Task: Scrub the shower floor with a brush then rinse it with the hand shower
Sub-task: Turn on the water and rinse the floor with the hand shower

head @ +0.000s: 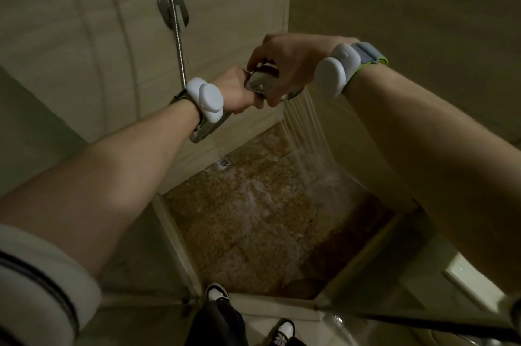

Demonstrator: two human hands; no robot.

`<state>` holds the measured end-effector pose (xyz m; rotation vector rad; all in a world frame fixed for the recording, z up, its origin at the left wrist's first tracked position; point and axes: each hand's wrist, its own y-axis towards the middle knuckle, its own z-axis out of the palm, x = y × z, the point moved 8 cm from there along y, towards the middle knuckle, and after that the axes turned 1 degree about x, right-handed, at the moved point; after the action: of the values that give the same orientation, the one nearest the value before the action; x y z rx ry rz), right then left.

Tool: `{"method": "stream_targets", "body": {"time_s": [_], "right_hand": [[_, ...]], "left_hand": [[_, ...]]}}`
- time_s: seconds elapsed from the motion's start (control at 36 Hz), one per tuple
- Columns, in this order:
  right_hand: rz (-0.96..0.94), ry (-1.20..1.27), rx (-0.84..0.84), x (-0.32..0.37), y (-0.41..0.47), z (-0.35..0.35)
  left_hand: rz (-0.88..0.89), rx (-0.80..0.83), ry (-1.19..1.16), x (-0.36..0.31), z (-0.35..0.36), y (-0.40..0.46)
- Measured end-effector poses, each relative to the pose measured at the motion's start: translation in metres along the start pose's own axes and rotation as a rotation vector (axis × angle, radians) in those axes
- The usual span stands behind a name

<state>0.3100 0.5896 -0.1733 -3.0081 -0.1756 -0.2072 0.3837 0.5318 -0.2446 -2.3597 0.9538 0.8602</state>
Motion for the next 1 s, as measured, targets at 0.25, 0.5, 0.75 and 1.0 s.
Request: {"method": "stream_targets", "body": {"time_s": [0.25,0.5,0.75,1.0], "right_hand": [[-0.023,-0.002,0.047,0.009,0.003,0.006],[-0.049,0.021,0.056,0.015,0.006,0.014],[-0.056,0.023,0.087,0.018,0.01,0.023],[-0.063,0.032,0.1,0.021,0.012,0.03]], "left_hand": [[-0.017,0.027,0.02,0.007,-0.003,-0.008],[-0.022,0.048,0.048,0.012,-0.002,-0.013],[-0.058,0.048,0.079,0.02,0.0,-0.016],[-0.082,0.057,0.101,0.025,0.002,-0.02]]}}
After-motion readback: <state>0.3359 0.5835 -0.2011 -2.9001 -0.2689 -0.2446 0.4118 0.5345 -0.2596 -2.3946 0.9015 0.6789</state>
